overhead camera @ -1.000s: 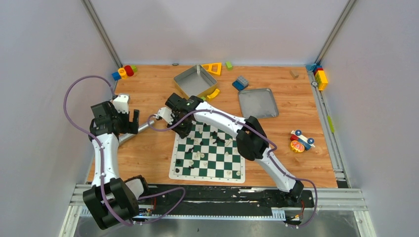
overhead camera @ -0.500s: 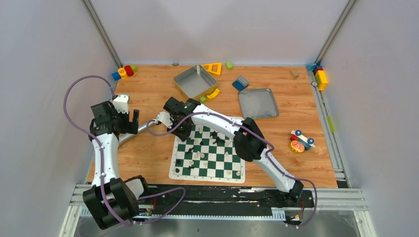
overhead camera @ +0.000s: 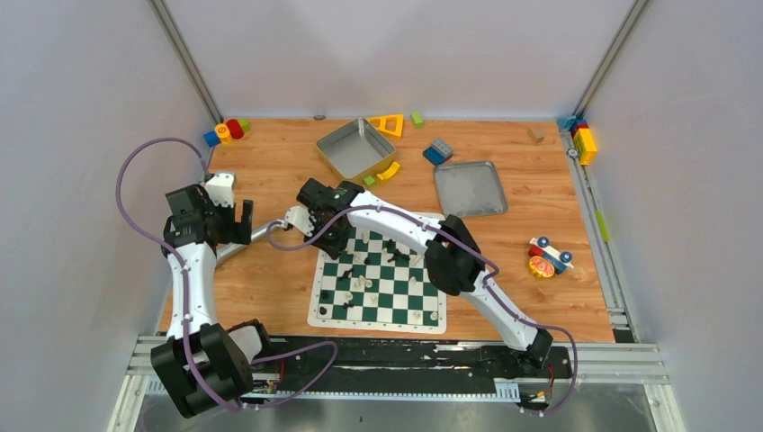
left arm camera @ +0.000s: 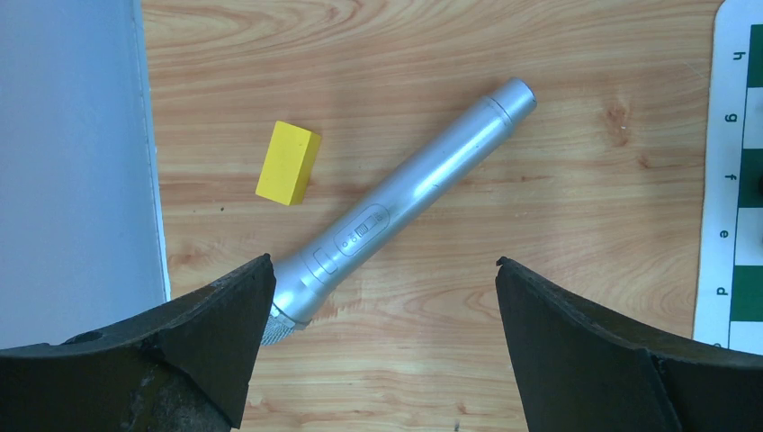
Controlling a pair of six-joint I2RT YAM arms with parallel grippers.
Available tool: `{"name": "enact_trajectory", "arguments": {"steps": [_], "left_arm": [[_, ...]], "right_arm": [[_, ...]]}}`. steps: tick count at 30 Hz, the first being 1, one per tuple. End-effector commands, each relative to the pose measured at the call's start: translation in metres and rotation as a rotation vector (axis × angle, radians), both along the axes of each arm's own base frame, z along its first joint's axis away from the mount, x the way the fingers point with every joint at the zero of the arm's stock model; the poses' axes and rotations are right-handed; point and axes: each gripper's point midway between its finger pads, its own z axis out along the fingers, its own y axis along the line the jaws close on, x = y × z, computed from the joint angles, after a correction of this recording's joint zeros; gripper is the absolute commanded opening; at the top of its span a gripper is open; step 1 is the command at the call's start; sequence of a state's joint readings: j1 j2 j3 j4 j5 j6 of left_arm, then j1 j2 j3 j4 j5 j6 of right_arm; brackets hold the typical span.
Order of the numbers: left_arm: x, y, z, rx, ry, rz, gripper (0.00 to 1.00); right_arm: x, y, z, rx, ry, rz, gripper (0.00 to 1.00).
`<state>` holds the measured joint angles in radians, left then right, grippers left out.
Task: Set up the chess pieces on the board
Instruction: Place the chess piece on the chessboard, then pick up the chess piece from the chessboard.
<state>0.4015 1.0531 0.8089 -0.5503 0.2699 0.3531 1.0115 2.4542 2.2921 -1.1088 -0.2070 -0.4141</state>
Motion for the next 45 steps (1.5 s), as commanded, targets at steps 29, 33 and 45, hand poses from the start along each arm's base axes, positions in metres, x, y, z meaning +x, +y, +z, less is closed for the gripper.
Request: {"name": "enact_trajectory", "arguments": {"steps": [29,33,45], "left_arm": [[0.009,-0.016,0.016,-0.021,-0.080,-0.131,1.00],[0.006,-0.034,0.022,-0.048,-0.116,-0.233,1.00],[-0.008,-0.066,0.034,-0.099,-0.168,-0.396,1.00]], "right_arm": [[0.011,0.009,0.059,0.124,-0.093,-0.035,0.49],[0.006,-0.007,0.069,0.133,-0.101,-0.045,0.52],[0.005,-0.070,0.038,0.031,-0.053,-0.130,0.53]]}}
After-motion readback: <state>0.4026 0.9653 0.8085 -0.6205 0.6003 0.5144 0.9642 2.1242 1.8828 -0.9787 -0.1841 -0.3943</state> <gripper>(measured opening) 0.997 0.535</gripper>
